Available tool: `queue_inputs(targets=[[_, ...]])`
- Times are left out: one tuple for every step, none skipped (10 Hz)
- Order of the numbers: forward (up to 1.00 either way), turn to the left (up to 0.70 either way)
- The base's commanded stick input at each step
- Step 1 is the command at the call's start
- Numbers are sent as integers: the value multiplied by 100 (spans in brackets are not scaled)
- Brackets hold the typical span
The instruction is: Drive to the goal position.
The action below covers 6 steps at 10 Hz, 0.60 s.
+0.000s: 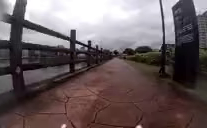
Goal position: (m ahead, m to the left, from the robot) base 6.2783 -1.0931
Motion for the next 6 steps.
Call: queue_inputs(targets=[[85, -28], [85, -33], [85, -33], [85, -33], [85, -33], [85, -33]])
